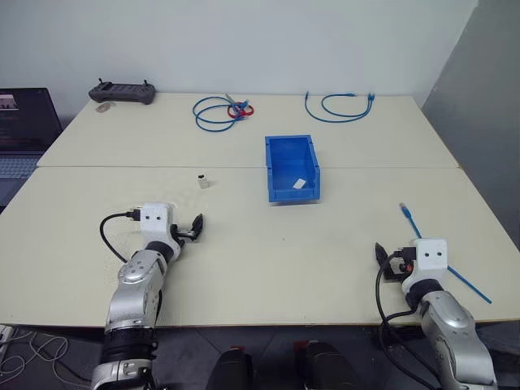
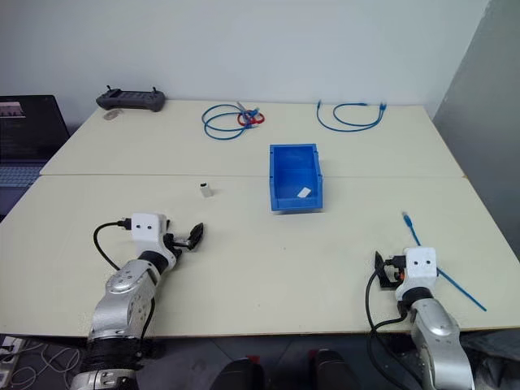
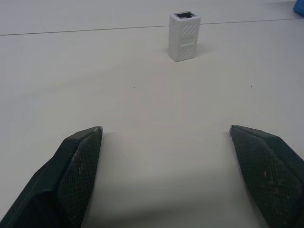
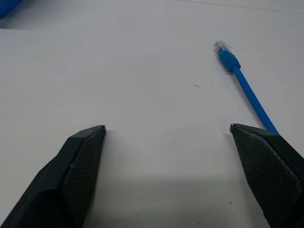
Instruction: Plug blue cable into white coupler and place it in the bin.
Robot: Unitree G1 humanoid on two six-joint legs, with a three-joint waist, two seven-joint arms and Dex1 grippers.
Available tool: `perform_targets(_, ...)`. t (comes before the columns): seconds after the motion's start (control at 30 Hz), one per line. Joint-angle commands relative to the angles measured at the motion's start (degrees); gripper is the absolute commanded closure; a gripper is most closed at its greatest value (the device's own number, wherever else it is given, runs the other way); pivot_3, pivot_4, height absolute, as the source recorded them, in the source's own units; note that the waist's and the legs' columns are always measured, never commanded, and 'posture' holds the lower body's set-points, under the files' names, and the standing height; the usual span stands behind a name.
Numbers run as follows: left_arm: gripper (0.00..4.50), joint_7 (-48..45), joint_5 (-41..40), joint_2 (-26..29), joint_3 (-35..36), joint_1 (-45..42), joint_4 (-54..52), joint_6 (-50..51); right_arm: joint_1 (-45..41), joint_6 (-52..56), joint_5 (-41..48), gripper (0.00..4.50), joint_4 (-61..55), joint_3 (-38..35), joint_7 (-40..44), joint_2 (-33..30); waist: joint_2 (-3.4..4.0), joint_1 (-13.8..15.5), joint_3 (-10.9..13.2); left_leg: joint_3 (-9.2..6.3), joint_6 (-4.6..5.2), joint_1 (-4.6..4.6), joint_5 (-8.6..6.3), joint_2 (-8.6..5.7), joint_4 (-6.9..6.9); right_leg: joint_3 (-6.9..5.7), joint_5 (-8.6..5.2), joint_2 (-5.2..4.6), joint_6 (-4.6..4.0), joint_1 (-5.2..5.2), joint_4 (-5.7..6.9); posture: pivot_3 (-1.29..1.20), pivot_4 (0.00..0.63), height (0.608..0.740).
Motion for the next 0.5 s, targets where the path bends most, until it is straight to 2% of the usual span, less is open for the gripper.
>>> perform_targets(0.03, 0.00, 0.3, -0.5, 0.2, 0.6, -0.4, -2.0, 0.1, 0.8, -0.5, -0.4, 0.03, -2.5, -0.1, -0.4, 0.1, 0.00, 0.0, 0.0, 0.00, 0.00, 0.00, 0.00, 0.00, 0.00, 0.00, 0.00, 0.00, 0.00, 0.00, 0.00, 0.00, 0.150, 0.740)
perform_targets(0.5, 0.00, -1.3, -0.6, 0.2, -1.0, 0.2, -2.9, 0.8, 2.0, -0.2, -0.8, 0.03, -4.1, -1.1, -1.2, 0.4, 0.00, 0.1, 0.0, 0.01, 0.00, -0.01, 0.00, -0.02, 0.00, 0.01, 0.00, -0.01, 0.00, 0.00, -0.01, 0.00, 0.150, 0.740)
